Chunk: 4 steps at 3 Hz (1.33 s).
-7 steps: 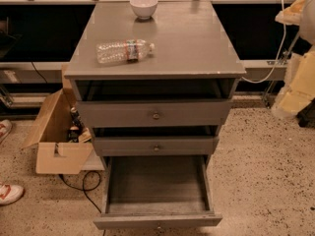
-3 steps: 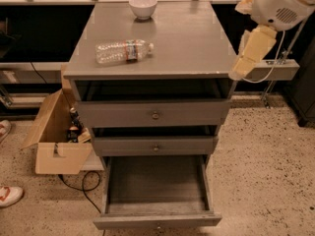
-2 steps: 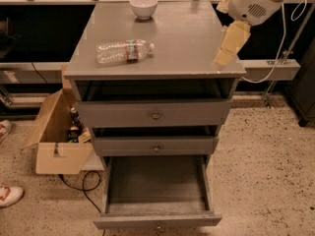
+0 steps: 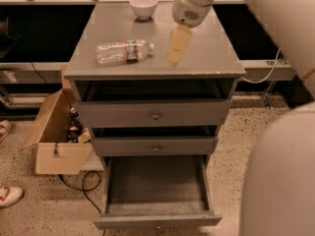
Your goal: Place water bottle into bottom drawer
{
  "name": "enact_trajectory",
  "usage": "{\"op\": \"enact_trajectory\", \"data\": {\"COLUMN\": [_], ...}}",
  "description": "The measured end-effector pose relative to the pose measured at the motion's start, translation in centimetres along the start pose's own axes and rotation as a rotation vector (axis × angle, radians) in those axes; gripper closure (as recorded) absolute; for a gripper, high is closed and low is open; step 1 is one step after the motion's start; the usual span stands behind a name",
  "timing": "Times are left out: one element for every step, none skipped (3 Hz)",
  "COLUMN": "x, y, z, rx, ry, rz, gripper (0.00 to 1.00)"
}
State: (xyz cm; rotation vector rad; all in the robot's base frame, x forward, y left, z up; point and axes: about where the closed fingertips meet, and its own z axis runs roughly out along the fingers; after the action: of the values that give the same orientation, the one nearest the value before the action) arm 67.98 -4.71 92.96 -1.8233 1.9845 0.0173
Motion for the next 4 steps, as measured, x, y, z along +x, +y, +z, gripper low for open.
{"op": "enact_trajectory", "data": {"x": [-2.6,-4.6,-6.7,-8.1], "y": [-1.0,-2.5,-4.1,-4.8], "z": [2.7,5.0,7.9,9.6], "rx": [-0.009,0.011,0.02,0.013], "ry": [0.015,0.009,-0.001,-0.015], "rz": [-0.031,-0.023,0.003,0.008], "gripper": [0.0,0.0,0.0,0.0]}}
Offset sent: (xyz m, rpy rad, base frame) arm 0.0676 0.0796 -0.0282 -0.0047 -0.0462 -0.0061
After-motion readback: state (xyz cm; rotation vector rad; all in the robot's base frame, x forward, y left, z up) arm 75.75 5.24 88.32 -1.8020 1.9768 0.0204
